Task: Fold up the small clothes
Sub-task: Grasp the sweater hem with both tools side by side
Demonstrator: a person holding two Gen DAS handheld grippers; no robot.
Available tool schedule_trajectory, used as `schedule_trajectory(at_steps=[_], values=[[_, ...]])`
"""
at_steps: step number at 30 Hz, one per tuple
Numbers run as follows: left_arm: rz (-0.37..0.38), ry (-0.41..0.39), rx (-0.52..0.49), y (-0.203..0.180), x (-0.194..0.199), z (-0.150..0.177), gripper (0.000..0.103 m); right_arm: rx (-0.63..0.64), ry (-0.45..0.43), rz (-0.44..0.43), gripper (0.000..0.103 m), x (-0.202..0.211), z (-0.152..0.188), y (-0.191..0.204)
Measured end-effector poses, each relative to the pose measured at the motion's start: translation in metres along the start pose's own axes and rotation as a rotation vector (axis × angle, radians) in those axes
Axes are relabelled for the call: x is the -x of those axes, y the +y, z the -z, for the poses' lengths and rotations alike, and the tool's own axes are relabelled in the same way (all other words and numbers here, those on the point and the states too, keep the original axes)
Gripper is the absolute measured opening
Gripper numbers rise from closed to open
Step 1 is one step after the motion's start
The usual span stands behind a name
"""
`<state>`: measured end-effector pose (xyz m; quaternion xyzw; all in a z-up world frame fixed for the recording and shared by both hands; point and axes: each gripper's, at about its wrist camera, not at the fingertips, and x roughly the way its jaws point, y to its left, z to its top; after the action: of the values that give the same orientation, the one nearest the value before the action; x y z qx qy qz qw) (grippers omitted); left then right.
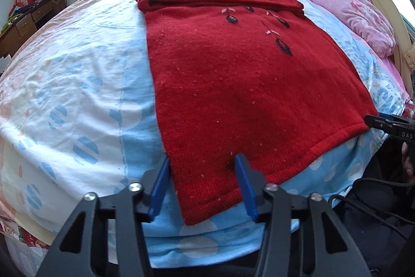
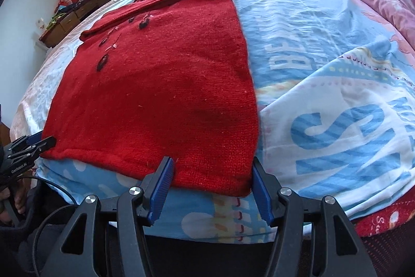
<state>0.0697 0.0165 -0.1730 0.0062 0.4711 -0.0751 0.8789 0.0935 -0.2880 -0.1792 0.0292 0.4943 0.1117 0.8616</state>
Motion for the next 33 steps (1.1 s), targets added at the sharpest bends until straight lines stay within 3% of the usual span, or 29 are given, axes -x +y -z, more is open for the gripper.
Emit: schedule_trajectory(at_steps=[3,7,11,18,23,25,27,29,33], values=[[0.000,0.000,-0.008,-0.001,0.000,0.000,0.036,0.003,-0.007,-0.003,0.051,0.001,0.000,0.001],[0.006,-0.001,-0.004,0.003,0.003,-0.001,0.013,-0.008,-0.006,-0.015,0.051,0.005,-0.002,-0.001],[0.030,0.003,0.014,0.008,0.007,-0.001,0.013,-0.068,-0.032,-0.046,0.052,0.017,-0.007,-0.014],[0.044,0.003,0.022,0.007,0.004,0.002,0.032,-0.095,-0.047,-0.063,0.052,0.018,-0.007,-0.021],[0.049,0.003,0.015,0.006,0.004,0.002,0.027,-0.058,-0.012,-0.055,0.051,0.010,-0.005,-0.013],[0.054,0.003,0.009,0.006,0.005,0.002,0.010,-0.054,-0.006,-0.050,0.032,0.008,-0.003,-0.011],[0.071,0.007,0.012,0.007,0.006,0.002,0.009,-0.023,-0.022,-0.027,0.014,0.011,-0.003,-0.007],[0.082,-0.007,0.006,0.007,0.010,0.000,0.008,0.007,-0.055,0.001,0.007,0.017,-0.004,-0.002],[0.100,-0.049,0.006,0.008,0.022,-0.005,0.008,0.060,-0.125,0.033,0.006,0.032,-0.005,0.009]])
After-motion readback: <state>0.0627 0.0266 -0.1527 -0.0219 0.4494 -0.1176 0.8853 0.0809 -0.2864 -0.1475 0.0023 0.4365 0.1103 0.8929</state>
